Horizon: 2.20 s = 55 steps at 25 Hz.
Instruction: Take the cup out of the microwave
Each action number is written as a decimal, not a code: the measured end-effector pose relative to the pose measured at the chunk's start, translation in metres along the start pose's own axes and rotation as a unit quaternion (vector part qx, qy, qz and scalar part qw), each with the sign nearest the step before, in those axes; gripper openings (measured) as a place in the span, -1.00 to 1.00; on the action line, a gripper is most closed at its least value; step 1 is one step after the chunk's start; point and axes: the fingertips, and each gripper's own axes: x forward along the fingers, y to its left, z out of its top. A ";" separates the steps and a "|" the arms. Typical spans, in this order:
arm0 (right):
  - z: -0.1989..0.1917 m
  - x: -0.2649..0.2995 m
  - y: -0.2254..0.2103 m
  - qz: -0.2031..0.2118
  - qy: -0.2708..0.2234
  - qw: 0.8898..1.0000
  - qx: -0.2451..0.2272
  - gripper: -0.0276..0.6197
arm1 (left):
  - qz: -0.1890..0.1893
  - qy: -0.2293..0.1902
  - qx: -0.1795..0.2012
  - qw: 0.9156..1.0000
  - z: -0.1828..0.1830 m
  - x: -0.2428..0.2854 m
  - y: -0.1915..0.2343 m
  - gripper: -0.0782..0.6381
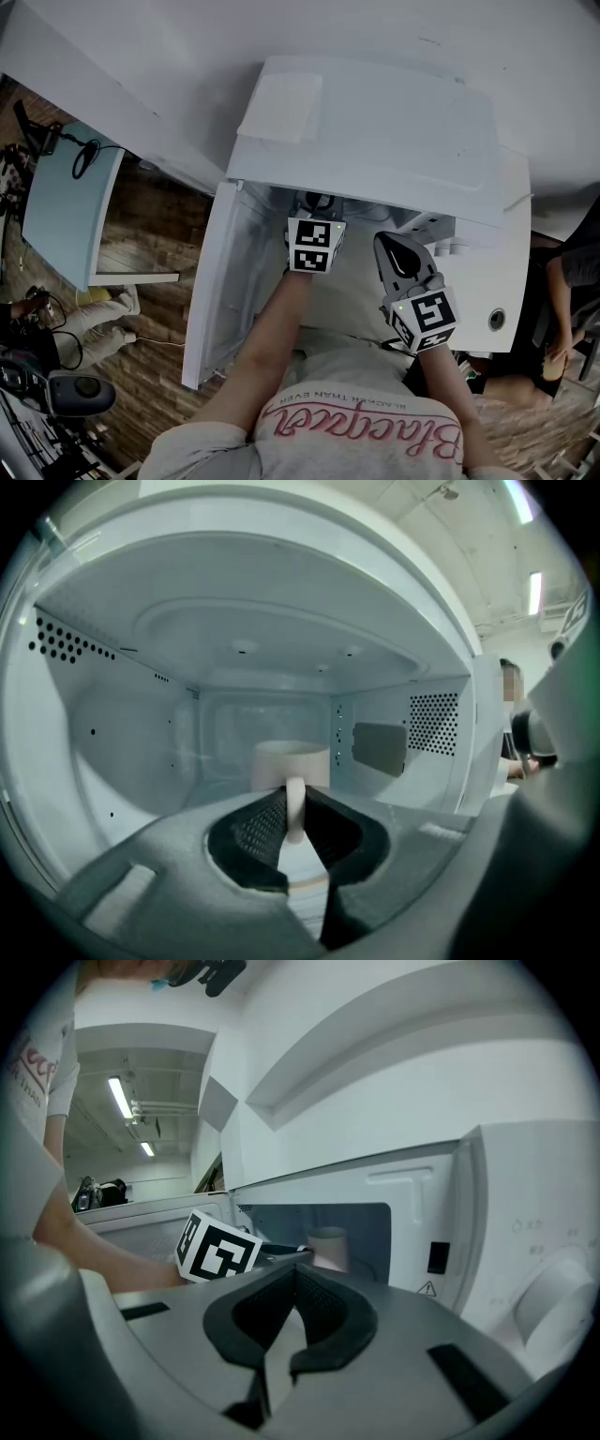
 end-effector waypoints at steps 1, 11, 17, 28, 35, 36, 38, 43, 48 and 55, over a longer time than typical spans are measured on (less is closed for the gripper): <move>0.000 -0.001 0.001 0.000 0.000 1.000 -0.001 -0.89 | 0.000 -0.001 -0.001 1.000 0.000 -0.001 -0.001 -0.66; 0.000 -0.013 0.011 0.008 -0.003 1.000 -0.005 -0.89 | 0.005 -0.002 -0.002 1.000 -0.002 -0.016 -0.007 -0.66; -0.001 -0.020 0.014 0.008 -0.004 1.000 -0.004 -0.89 | 0.011 -0.004 -0.010 1.000 -0.006 -0.026 -0.008 -0.66; -0.002 -0.030 0.024 0.012 -0.008 1.000 -0.005 -0.89 | 0.017 -0.013 -0.013 1.000 -0.007 -0.044 -0.011 -0.66; -0.002 -0.042 0.033 0.015 -0.012 1.000 -0.009 -0.89 | 0.021 -0.018 -0.013 1.000 -0.005 -0.058 -0.017 -0.66; -0.001 -0.043 0.035 0.015 -0.013 1.000 -0.010 -0.89 | 0.022 -0.018 -0.013 1.000 -0.005 -0.060 -0.017 -0.66; 0.000 -0.047 0.038 0.016 -0.014 1.000 -0.011 -0.89 | 0.024 -0.018 -0.013 0.999 -0.005 -0.066 -0.018 -0.66; 0.003 -0.056 0.047 0.020 -0.017 1.000 -0.014 -0.89 | 0.027 -0.019 -0.014 0.999 -0.003 -0.080 -0.022 -0.66; 0.006 -0.066 0.054 0.021 -0.021 0.999 -0.017 -0.89 | 0.029 -0.019 -0.012 0.999 -0.003 -0.094 -0.026 -0.66; 0.002 -0.079 0.065 0.023 -0.027 0.999 -0.019 -0.89 | 0.023 -0.019 -0.002 1.000 -0.005 -0.108 -0.035 -0.66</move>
